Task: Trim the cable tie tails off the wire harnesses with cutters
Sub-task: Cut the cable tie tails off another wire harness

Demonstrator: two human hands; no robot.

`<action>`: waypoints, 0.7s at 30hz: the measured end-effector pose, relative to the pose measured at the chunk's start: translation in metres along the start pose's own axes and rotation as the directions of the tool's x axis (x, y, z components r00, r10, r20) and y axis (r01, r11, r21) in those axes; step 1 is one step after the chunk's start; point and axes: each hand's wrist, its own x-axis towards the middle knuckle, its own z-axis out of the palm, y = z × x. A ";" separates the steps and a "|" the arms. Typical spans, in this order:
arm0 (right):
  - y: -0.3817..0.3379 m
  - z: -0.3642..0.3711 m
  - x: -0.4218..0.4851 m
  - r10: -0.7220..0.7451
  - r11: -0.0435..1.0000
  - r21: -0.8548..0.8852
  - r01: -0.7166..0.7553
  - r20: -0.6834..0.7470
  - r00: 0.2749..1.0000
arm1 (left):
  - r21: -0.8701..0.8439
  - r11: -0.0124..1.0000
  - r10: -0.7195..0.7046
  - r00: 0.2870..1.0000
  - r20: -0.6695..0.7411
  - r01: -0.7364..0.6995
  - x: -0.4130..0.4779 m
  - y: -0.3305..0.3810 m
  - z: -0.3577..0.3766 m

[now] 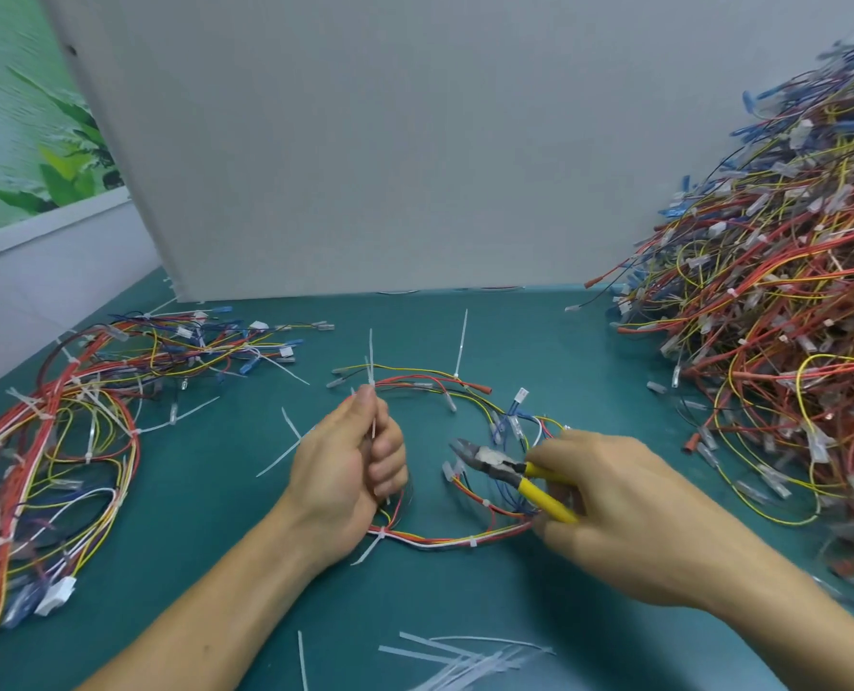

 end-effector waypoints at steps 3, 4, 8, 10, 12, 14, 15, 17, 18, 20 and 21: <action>-0.014 0.012 0.004 -0.016 1.000 0.013 0.017 -0.028 0.999 | -0.065 0.997 0.039 0.999 0.008 -0.038 -0.002 0.015 0.000; -0.018 0.016 0.006 -0.024 0.999 0.034 0.025 -0.030 0.999 | -0.070 0.996 0.053 0.998 0.023 -0.051 -0.003 0.022 -0.002; -0.024 0.023 0.016 -0.005 0.997 0.074 0.002 0.045 0.999 | 0.070 0.996 0.058 0.997 0.054 -0.061 -0.008 0.043 -0.019; -0.018 0.021 0.018 0.038 0.997 0.066 -0.046 0.105 0.994 | 0.164 0.985 0.035 0.995 0.088 -0.049 -0.011 0.047 -0.030; -0.009 0.015 0.019 0.086 0.994 0.048 -0.095 0.163 0.983 | 0.274 0.956 0.055 0.983 0.177 -0.103 -0.015 0.049 -0.035; 0.000 0.007 0.020 0.134 0.990 0.006 -0.138 0.219 0.967 | 0.486 0.838 0.100 0.945 0.310 -0.248 -0.020 0.049 -0.036; 0.003 0.004 0.020 0.153 0.988 -0.011 -0.155 0.243 0.958 | 0.620 0.708 0.104 0.918 0.382 -0.338 -0.023 0.048 -0.035; 0.006 0.001 0.020 0.161 0.987 -0.015 -0.162 0.254 0.954 | 0.788 0.389 0.049 0.865 0.500 -0.477 -0.027 0.041 -0.032; 0.007 0.000 0.020 0.152 0.988 -0.005 -0.156 0.234 0.960 | 0.815 0.252 0.022 0.845 0.534 -0.522 -0.028 0.037 -0.029; 0.007 -0.002 0.018 0.120 0.992 0.015 -0.123 0.154 0.981 | 0.809 0.121 -0.029 0.813 0.582 -0.575 -0.032 0.030 -0.021; 0.007 -0.003 0.017 0.097 0.995 0.022 -0.099 0.108 0.989 | 0.800 0.103 -0.058 0.799 0.598 -0.591 -0.032 0.025 -0.018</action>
